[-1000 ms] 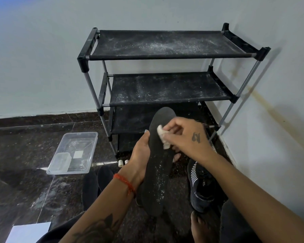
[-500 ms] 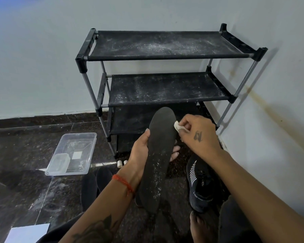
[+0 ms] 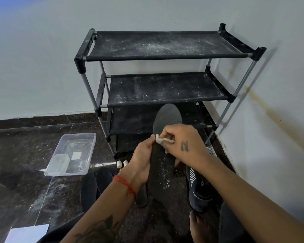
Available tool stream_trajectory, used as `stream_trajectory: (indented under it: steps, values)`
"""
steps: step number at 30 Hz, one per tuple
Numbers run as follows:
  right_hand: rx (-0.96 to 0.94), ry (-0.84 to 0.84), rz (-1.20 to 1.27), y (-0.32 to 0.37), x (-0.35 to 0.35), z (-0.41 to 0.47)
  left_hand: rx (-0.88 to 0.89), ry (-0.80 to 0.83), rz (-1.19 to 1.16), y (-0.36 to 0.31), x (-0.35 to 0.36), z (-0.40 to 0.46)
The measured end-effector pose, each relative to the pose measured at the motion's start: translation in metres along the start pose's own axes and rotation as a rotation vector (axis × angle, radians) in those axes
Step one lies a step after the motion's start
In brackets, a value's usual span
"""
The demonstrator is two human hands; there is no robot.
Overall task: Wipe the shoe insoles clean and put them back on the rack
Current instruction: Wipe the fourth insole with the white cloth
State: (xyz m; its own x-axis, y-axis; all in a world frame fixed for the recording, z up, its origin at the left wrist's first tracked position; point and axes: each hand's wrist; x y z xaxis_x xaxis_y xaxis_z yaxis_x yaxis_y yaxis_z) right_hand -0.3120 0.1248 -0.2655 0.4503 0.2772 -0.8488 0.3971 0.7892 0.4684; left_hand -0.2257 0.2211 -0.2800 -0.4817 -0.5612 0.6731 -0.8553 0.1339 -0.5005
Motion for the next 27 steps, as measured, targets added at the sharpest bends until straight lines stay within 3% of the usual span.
stream_trajectory:
  steps: [4,7,11,16,20,23,27]
  values:
    - [0.130,-0.095,-0.125,-0.025,-0.014,0.007,-0.006,-0.023,0.012,0.000,0.001,0.001]
    - [0.173,-0.170,0.008,-0.021,-0.022,0.004,0.010,-0.042,0.014,-0.002,0.001,0.002]
    - [0.080,0.012,0.175,0.023,-0.010,-0.020,0.030,-0.003,-0.016,-0.003,0.001,-0.002]
    - [0.066,-0.026,0.036,0.021,0.003,-0.028,0.008,-0.004,0.041,0.000,-0.001,-0.002]
    - [0.176,-0.107,-0.142,-0.006,-0.012,-0.019,-0.042,0.009,0.054,0.001,0.002,-0.004]
    - [0.222,-0.203,-0.131,-0.007,-0.028,-0.015,-0.039,-0.003,0.046,0.000,0.000,-0.004]
    - [0.107,-0.024,0.044,0.035,-0.018,-0.035,0.001,-0.003,0.011,0.002,0.000,-0.001]
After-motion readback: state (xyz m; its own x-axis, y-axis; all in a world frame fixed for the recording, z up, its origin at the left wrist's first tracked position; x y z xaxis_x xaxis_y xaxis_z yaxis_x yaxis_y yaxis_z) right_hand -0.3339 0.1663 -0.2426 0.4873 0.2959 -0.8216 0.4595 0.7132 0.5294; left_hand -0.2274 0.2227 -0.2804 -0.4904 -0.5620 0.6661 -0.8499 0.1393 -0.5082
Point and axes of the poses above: each hand's wrist, its own z-axis towards the middle knuckle, its own x-axis out of the palm, y = z × x, and after that the axes turned 4 degrees about -z, right-handed
